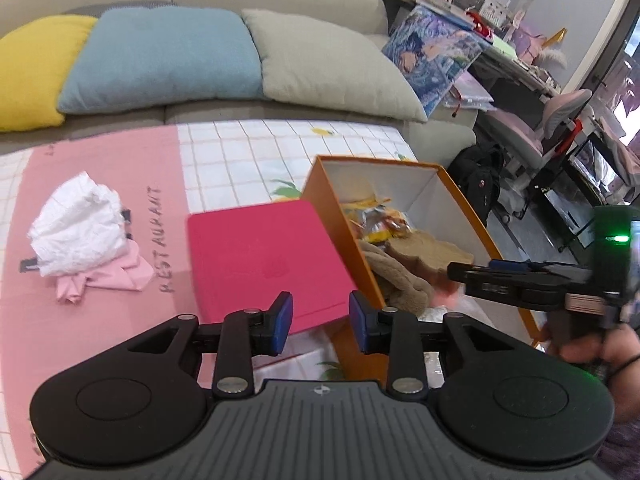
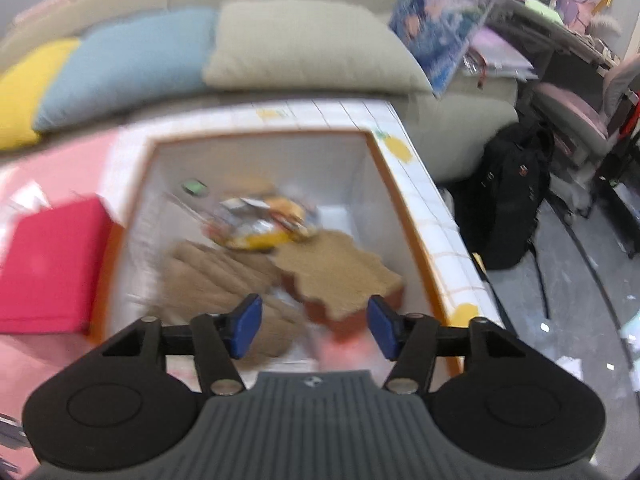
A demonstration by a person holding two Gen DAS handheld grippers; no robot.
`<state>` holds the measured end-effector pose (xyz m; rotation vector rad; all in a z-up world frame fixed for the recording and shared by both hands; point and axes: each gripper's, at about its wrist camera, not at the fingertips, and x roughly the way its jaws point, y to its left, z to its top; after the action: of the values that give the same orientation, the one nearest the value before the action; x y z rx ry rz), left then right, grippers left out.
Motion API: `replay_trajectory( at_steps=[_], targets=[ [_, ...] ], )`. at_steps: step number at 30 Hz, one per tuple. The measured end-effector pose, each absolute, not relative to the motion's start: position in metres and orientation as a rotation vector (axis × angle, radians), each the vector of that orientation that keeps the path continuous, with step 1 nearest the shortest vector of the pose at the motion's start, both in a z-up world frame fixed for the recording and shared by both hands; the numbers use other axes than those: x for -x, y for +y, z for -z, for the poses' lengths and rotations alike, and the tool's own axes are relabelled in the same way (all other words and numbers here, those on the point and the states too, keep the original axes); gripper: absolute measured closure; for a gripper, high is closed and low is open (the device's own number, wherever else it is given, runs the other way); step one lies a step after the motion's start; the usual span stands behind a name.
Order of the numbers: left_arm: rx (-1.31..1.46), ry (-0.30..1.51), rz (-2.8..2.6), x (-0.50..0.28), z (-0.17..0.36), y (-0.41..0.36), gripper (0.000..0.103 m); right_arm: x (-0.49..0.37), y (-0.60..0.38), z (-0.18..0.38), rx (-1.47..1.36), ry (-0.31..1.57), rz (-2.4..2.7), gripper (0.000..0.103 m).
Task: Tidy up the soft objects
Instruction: 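Withdraw both grippers from the box and move them toward the white tissue, then grasp the white tissue with the left gripper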
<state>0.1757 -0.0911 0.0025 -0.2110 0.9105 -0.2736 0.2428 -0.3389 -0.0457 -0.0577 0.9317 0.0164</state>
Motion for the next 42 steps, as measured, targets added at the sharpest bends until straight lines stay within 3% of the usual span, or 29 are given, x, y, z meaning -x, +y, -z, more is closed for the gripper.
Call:
replay_trajectory(
  at_steps=[6, 15, 23, 36, 42],
  targets=[
    [0.195, 0.844, 0.237, -0.157, -0.003, -0.055, 0.065, -0.21, -0.298, 0.023, -0.069, 0.856, -0.127, 0.037],
    [0.16, 0.812, 0.119, -0.125, 0.015, 0.013, 0.064, -0.178, -0.211, 0.018, -0.077, 0.775, -0.319, 0.038],
    [0.09, 0.798, 0.041, -0.118, 0.033, 0.058, 0.058, -0.176, -0.118, 0.041, 0.115, 0.782, -0.521, 0.05],
    [-0.012, 0.761, 0.018, -0.188, 0.063, 0.107, 0.027, -0.234, -0.031, 0.091, 0.257, 0.855, -0.54, 0.051],
    [0.008, 0.746, 0.006, -0.217, 0.081, 0.121, 0.023, -0.262, -0.013, 0.117, 0.26, 0.9, -0.478, 0.038]
  ],
)
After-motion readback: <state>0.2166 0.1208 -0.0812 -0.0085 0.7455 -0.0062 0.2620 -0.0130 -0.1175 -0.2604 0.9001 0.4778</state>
